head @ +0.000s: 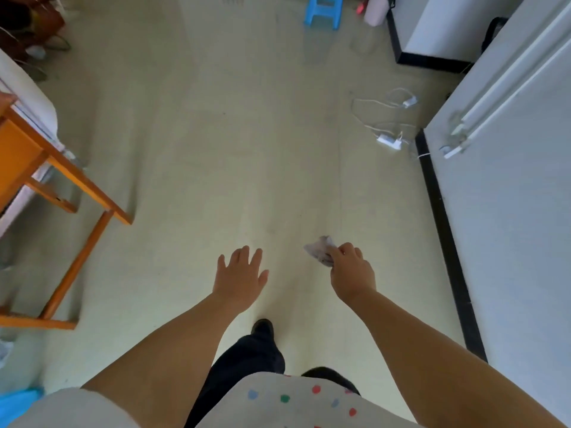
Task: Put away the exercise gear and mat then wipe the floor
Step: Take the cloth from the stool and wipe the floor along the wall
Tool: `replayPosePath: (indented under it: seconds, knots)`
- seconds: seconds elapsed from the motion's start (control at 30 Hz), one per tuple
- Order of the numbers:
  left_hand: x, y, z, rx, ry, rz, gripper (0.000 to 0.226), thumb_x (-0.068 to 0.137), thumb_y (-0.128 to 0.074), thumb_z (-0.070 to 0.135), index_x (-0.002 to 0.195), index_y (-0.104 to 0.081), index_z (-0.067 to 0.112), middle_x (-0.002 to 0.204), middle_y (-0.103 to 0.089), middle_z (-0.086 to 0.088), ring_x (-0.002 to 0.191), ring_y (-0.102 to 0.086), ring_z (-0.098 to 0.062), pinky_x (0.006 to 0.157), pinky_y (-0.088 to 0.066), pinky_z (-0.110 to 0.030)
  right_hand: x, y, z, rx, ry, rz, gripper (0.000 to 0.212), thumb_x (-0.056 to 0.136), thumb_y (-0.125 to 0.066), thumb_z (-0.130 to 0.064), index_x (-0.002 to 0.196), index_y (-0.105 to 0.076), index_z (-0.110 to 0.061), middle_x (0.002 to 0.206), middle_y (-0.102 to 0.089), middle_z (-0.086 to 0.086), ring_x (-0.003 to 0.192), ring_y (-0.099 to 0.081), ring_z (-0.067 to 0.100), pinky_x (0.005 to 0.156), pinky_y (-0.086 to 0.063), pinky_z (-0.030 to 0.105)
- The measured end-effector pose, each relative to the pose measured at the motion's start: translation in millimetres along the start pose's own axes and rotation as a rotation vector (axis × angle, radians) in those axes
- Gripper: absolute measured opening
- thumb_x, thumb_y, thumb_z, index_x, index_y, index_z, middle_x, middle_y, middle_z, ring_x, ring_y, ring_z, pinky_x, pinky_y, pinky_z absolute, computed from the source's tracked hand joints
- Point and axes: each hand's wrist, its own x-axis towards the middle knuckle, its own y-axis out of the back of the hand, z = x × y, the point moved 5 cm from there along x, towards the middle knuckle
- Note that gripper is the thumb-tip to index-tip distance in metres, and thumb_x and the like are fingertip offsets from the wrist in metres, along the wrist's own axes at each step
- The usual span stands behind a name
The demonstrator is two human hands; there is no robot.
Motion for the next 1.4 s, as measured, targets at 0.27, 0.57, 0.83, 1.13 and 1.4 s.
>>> replayPosePath:
  seconds: [0.27,0.57,0.83,1.13,1.4]
  knots:
    - [174,84,-5,-0.056,-0.115,0.029,0.056,0.101,-0.020,0.043,0.151,-0.012,0.019,0.156,-0.017,-0.008,0.142,-0.020,-0.023,0.115,-0.019,-0.046,151,52,17,0.015,-0.054,0.010,0.065,0.092,-0.044,-0.008,0.149,-0.019,-0.027,0.125,-0.045,0.005,0.110,-0.045,0.022,0.080,-0.042,0.028]
    - [383,150,-60,-0.070,0.046,-0.013,0.054,0.101,-0.022,0.043,0.149,-0.015,0.019,0.153,-0.021,-0.008,0.139,-0.026,-0.023,0.112,-0.024,-0.046,397,105,32,0.014,0.014,-0.006,0.069,0.090,-0.044,-0.006,0.149,-0.018,-0.031,0.123,-0.045,0.004,0.109,-0.045,0.021,0.076,-0.041,0.027]
    - [544,241,-105,-0.140,0.144,0.015,0.054,0.101,-0.022,0.041,0.149,-0.014,0.019,0.155,-0.018,-0.007,0.141,-0.023,-0.023,0.113,-0.023,-0.042,593,168,5,0.009,0.115,-0.039,0.068,0.091,-0.044,-0.008,0.150,-0.016,-0.030,0.126,-0.044,0.006,0.113,-0.043,0.023,0.076,-0.042,0.030]
    - [765,334,-175,-0.023,0.051,0.031,0.053,0.101,-0.024,0.041,0.148,-0.017,0.019,0.151,-0.024,-0.007,0.136,-0.030,-0.022,0.110,-0.025,-0.042,825,222,-11,0.052,0.025,-0.012,0.067,0.091,-0.043,-0.008,0.149,-0.020,-0.029,0.125,-0.044,0.005,0.112,-0.044,0.023,0.078,-0.045,0.032]
    - [948,431,-156,0.097,-0.145,0.032,0.055,0.101,-0.023,0.042,0.150,-0.014,0.018,0.153,-0.021,-0.009,0.139,-0.025,-0.024,0.111,-0.024,-0.045,963,282,21,0.136,-0.128,0.012,0.067,0.092,-0.042,-0.009,0.150,-0.018,-0.031,0.126,-0.043,0.005,0.113,-0.043,0.023,0.080,-0.042,0.031]
